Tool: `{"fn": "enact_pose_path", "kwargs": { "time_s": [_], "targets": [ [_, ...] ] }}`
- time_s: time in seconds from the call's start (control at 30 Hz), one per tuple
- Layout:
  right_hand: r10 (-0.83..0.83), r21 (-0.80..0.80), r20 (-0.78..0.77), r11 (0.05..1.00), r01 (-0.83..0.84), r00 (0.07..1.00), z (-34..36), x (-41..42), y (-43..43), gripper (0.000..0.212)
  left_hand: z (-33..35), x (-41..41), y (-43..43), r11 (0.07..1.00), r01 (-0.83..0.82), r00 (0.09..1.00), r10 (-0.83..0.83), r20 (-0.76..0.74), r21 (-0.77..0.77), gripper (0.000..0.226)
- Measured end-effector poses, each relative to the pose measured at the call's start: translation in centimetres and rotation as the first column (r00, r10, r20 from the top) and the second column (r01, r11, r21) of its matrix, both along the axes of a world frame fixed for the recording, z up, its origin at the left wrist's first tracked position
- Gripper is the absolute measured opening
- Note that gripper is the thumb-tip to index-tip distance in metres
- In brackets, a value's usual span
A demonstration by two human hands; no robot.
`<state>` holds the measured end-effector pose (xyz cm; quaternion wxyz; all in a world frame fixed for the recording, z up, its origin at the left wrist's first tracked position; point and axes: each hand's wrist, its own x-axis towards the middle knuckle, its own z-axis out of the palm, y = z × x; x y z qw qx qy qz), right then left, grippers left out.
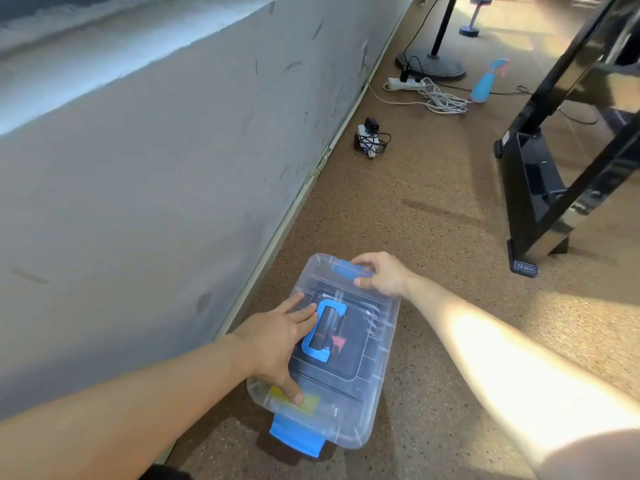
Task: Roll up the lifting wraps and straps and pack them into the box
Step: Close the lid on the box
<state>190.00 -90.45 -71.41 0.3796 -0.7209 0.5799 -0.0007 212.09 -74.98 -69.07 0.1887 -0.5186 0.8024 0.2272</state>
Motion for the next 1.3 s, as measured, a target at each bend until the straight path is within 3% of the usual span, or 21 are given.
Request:
{"fn": "enact_pose_path", "kwargs": {
  "time_s": [0.17, 0.3, 0.4, 0.47, 0.6, 0.7, 0.9, 1.07, 1.2, 1.3],
  "targets": [
    [-0.018, 0.035, 0.033, 0.999, 0.017, 0.999, -0.7, -1.1, -0.5, 0.045, 0.2, -0.5, -0.2, 0.999, 0.032, 0.998, -0.032, 0.050, -0.006, 0.142],
    [-0.164, 0.048, 0.050, 0.986, 0.161, 0.985, -1.0, -1.7, -0.3, 0.078, 0.2, -0.5, -0.1, 1.000, 0.023, 0.998, -0.023, 0.056, -0.006, 0.142],
    [-0.203, 0.200, 0.109, 0.963, 0.179, 0.973, -1.3, -1.8, -0.3, 0.090, 0.2, -0.5, 0.0, 1.000, 0.007, 0.999, -0.006, 0.049, -0.002, 0.142],
    [-0.210, 0.211, 0.129, 0.961, 0.180, 0.969, -1.2, -1.6, -0.3, 0.077, 0.2, -0.6, 0.0, 1.000, -0.004, 0.999, 0.004, 0.044, 0.000, 0.142],
    [-0.197, 0.082, 0.204, 0.980, 0.184, 0.959, -1.4, -1.1, -0.3, 0.038, 0.0, -0.6, 0.0, 1.000, -0.019, 1.000, 0.019, 0.024, -0.001, 0.141],
    [-0.158, -0.045, 0.210, 0.984, 0.171, 0.965, -1.9, -1.0, 0.1, 0.028, -0.2, -0.7, 0.0, 1.000, -0.019, 0.999, 0.019, 0.032, -0.002, 0.139],
    [0.020, -0.294, -0.093, 0.955, -0.046, 0.995, -1.4, -1.2, 1.8, 0.054, -0.6, -0.4, 0.1, 0.999, -0.028, 1.000, 0.028, 0.005, -0.021, 0.139],
    [0.062, -0.408, -0.101, 0.908, -0.098, 0.993, -0.4, -0.9, 8.7, 0.068, -0.7, 0.3, 0.5, 0.998, -0.020, 1.000, 0.019, -0.017, -0.051, 0.138],
    [-0.201, -0.336, -0.103, 0.929, 0.156, 0.974, -0.2, -1.5, 15.5, 0.085, -0.4, 0.4, 1.3, 0.994, -0.089, 0.994, 0.093, 0.065, -0.068, 0.135],
    [-0.295, -0.133, 0.051, 0.945, 0.299, 0.954, -0.7, -1.9, 20.3, 0.094, -0.3, 0.2, 1.2, 0.994, -0.089, 0.989, 0.096, 0.109, -0.066, 0.136]
  ]
}}
